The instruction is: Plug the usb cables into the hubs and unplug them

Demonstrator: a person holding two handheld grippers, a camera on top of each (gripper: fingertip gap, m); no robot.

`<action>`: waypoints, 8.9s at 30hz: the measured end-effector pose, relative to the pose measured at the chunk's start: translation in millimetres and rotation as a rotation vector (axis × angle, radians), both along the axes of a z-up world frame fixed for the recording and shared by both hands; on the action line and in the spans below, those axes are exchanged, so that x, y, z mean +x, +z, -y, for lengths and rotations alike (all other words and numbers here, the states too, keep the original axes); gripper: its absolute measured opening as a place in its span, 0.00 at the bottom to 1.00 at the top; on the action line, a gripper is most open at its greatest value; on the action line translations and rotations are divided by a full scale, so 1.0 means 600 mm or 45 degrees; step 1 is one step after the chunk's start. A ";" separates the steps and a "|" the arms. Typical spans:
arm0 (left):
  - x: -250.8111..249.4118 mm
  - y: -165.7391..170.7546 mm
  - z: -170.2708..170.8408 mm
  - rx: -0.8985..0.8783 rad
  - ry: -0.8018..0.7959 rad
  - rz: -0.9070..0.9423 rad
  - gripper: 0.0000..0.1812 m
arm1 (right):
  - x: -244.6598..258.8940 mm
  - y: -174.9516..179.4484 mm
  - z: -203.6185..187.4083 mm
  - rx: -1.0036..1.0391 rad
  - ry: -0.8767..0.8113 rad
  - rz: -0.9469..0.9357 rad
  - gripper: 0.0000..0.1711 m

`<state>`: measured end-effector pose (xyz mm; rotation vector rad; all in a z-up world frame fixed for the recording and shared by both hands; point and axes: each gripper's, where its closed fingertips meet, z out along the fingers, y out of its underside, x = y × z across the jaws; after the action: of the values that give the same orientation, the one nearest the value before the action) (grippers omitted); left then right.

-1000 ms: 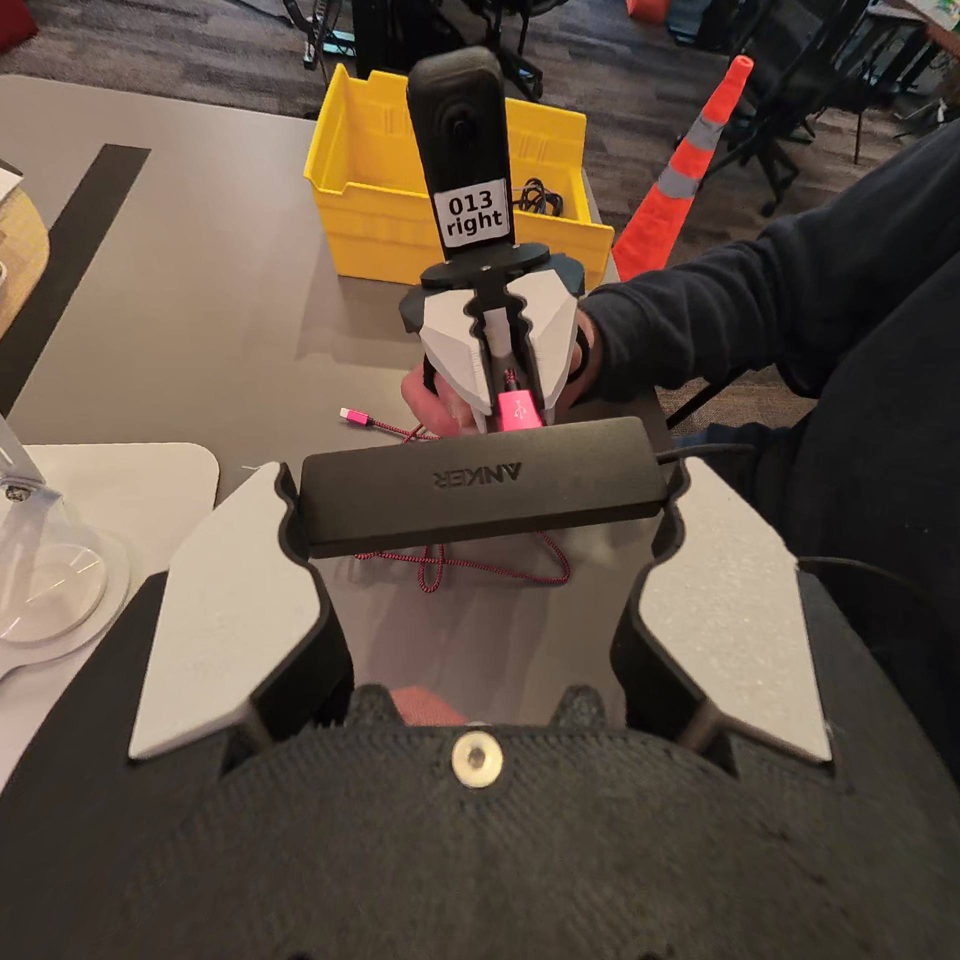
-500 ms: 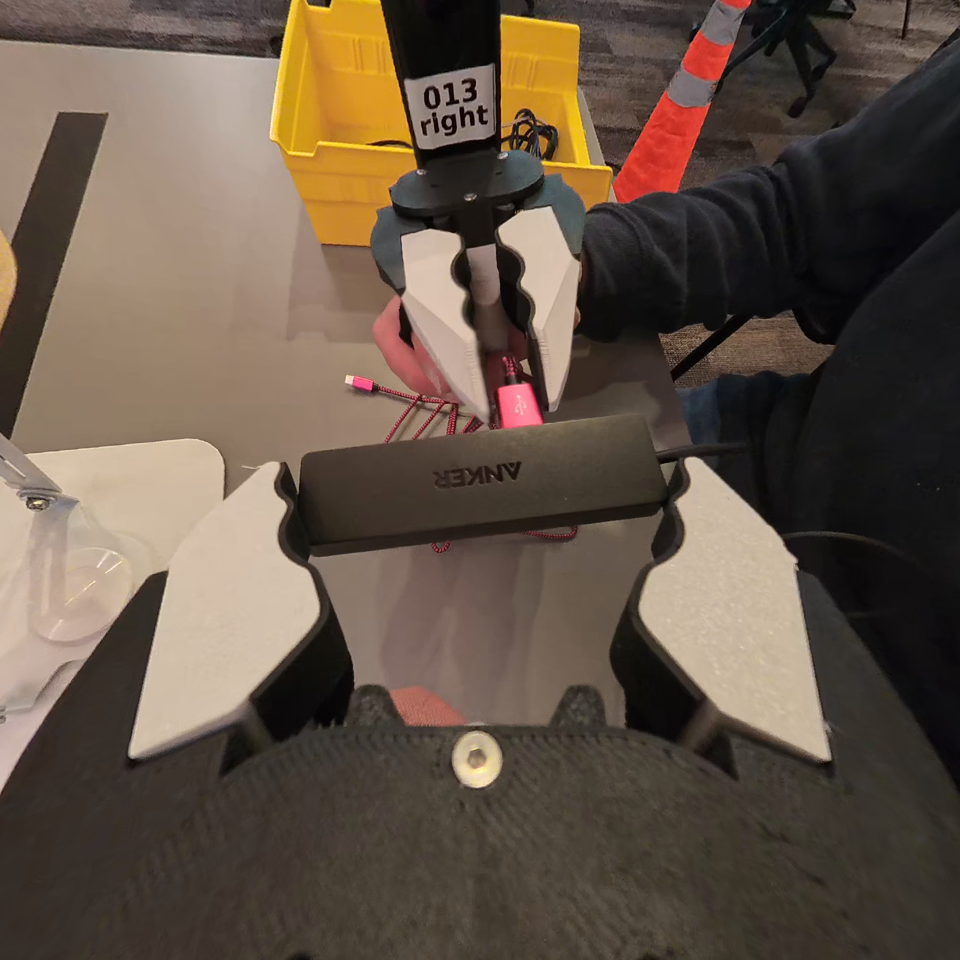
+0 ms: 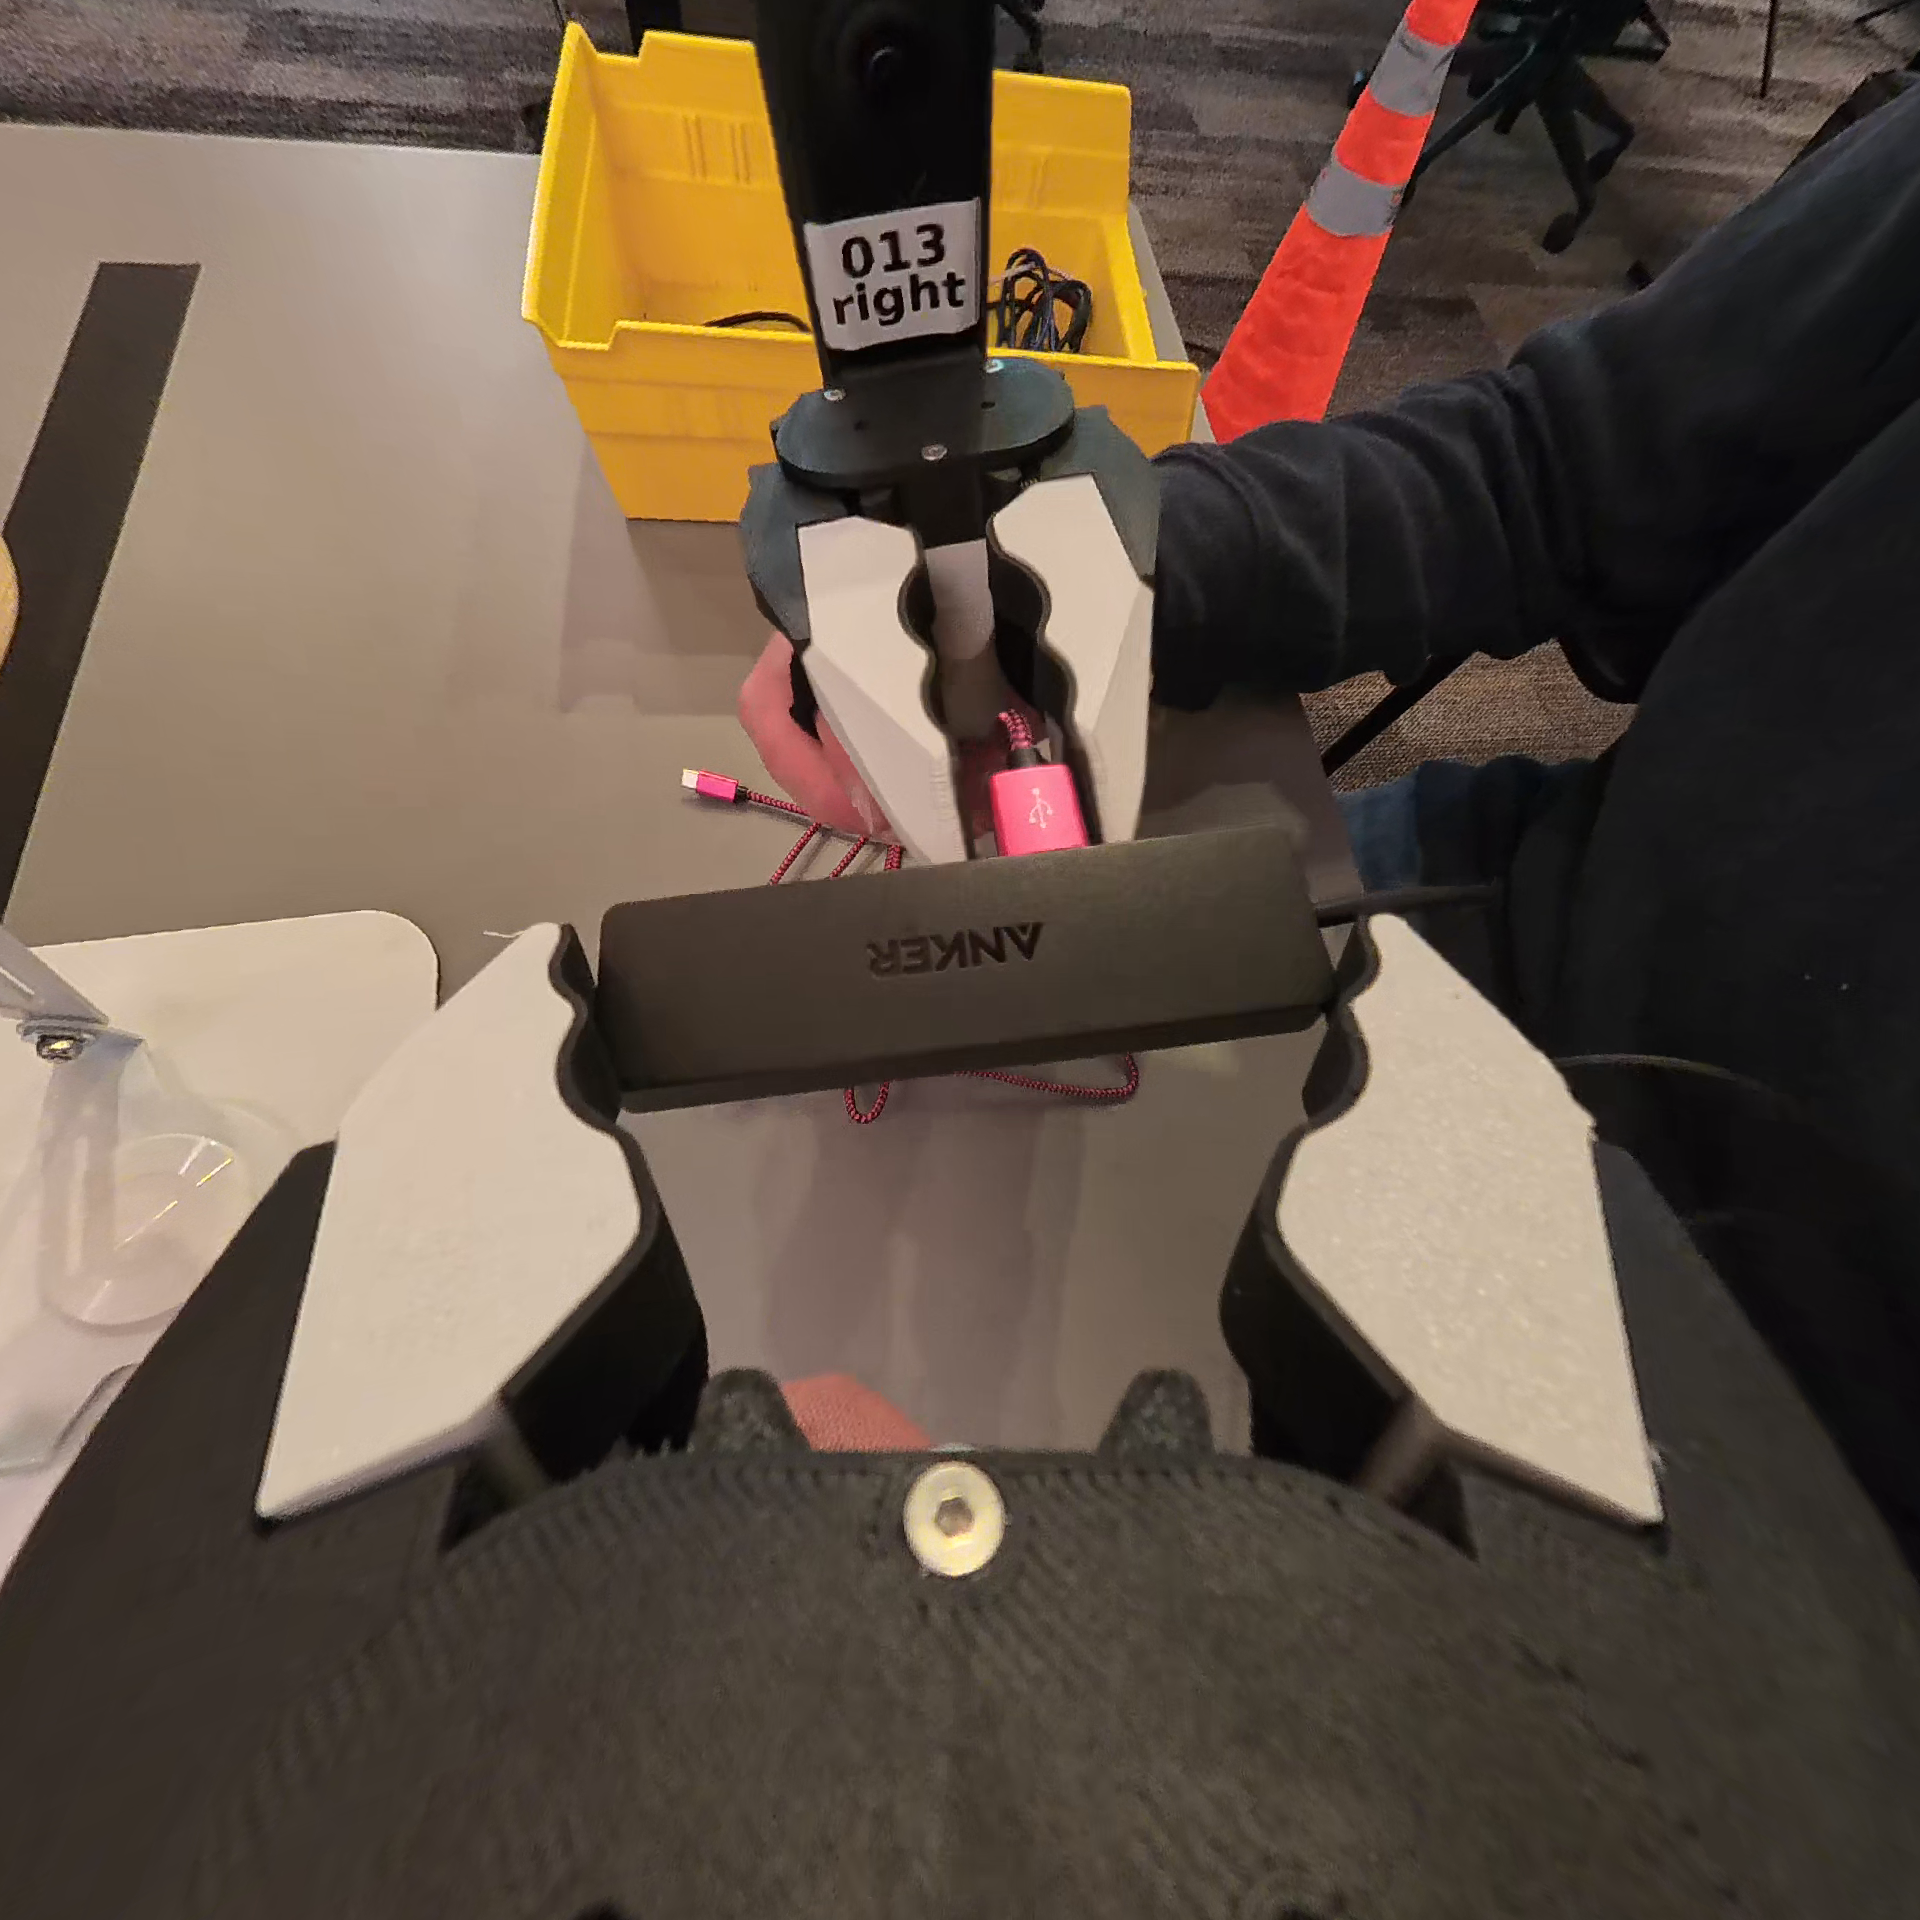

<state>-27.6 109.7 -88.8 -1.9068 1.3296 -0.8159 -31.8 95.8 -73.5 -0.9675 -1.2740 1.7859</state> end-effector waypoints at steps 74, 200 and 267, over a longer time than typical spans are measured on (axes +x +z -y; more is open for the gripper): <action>-0.035 0.017 -0.051 1.311 0.329 -1.135 0.45 | -0.012 -0.016 -0.059 -0.137 -0.334 0.157 0.07; 0.012 0.001 -0.022 0.126 0.319 0.341 0.72 | 0.017 0.011 -0.019 -0.236 -0.035 -0.276 0.08; 0.018 0.017 -0.017 0.182 0.377 0.634 0.73 | 0.013 0.024 -0.010 -0.200 0.005 -0.185 0.08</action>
<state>-16.9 120.0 -78.6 -1.5975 0.7618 -0.9345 -23.7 102.1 -58.9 -0.9021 -1.0594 1.9447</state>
